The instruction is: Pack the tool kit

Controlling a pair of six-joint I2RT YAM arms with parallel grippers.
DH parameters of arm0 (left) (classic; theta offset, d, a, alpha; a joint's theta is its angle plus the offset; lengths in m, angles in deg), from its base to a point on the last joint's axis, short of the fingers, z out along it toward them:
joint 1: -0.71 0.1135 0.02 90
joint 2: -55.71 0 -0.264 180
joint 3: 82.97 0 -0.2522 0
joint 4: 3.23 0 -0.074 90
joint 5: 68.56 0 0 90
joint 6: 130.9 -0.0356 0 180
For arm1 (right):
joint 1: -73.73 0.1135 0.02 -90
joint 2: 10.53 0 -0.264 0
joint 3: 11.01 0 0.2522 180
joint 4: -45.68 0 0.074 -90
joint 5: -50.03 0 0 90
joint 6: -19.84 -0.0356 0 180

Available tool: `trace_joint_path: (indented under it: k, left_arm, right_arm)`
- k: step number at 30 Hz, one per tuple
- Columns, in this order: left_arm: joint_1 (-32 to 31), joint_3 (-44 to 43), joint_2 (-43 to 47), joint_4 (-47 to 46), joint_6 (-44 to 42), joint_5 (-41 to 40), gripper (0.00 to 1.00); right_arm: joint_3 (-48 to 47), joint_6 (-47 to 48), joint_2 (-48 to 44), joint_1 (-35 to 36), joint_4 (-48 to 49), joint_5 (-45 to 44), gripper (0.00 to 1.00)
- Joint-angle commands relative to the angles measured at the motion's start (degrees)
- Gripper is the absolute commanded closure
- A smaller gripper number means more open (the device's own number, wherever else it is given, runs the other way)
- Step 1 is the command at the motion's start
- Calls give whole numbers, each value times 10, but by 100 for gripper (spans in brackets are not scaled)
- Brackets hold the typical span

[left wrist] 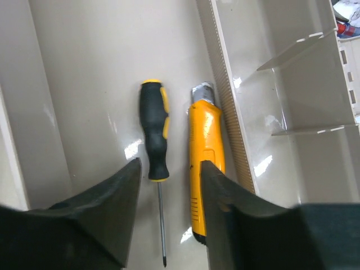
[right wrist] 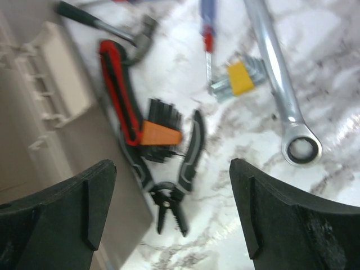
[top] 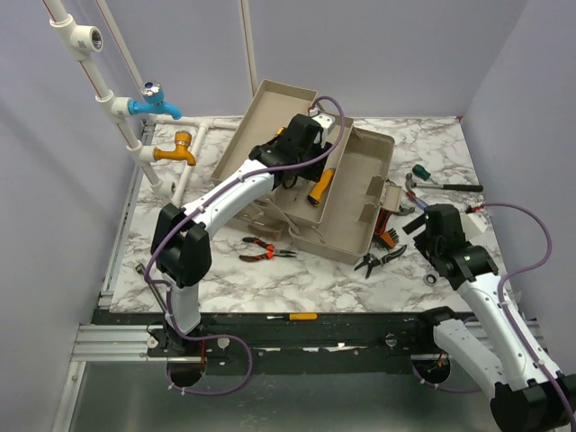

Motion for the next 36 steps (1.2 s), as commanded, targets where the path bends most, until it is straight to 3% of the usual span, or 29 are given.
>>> trace_joint_path:
  k: [1,7,11,16,27,36]
  left_arm:
    - [1,-4,31,-19,9,-9,42]
    - [-22,37,120,-38,16,-7,24]
    - [-42,82,191,-71,18,18,20]
    - [-62,199,299,-158,37,66,12]
    - [-89,506,520,-345,26,19,1]
    - [-93,672,670,-418,25,-37,1]
  right_arm:
    - [34,-81,15,1,-52,-14,12]
    - [52,-112,50,1,-36,-1,16]
    - [68,-103,73,0,4,20,24]
    - [62,-95,129,0,33,23,27]
    - [9,-88,252,0,47,7,32]
    - [-4,-100,326,0,59,16,47]
